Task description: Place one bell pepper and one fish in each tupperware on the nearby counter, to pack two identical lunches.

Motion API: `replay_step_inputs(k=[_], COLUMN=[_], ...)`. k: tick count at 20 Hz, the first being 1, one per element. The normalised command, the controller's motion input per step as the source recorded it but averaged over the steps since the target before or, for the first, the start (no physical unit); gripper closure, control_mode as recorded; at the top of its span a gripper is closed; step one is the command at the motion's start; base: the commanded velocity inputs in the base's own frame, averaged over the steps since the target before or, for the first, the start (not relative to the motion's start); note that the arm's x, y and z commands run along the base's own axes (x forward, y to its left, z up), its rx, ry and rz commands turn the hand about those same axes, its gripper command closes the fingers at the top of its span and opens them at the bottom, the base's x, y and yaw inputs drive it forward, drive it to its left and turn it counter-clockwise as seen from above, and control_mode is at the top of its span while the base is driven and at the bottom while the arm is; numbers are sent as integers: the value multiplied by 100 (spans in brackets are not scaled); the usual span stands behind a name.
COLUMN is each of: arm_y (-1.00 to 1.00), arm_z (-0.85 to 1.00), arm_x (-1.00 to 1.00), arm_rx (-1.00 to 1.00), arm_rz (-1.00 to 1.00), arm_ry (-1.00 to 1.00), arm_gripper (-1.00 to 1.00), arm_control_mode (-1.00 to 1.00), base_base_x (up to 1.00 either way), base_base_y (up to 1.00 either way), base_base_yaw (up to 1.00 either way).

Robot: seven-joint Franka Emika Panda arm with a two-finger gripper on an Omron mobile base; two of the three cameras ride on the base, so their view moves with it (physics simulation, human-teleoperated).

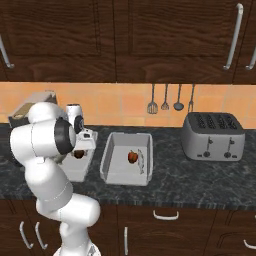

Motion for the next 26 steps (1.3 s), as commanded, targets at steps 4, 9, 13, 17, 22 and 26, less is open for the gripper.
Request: replay_step_inputs(k=[4, 9, 13, 17, 22, 26], arm_y=[8, 10, 15, 37, 3, 0], arm_z=[-63, -9, -12, 0, -45, 4], arm_x=[15, -10, -25, -26, -4, 0], arm_rx=[0, 0, 0, 0, 0, 0], arm_rz=[0, 0, 0, 1, 1, 0], arm_ry=[4, 0, 0, 0, 1, 0], arm_gripper=[100, 100, 100, 100, 100, -100], arm_control_mode=[-100, -100, -100, -100, -100, -100], base_base_x=[0, 0, 0, 0, 0, 0], base_base_y=[0, 0, 0, 0, 0, 0], base_base_yaw=[0, 0, 0, 0, 0, 0])
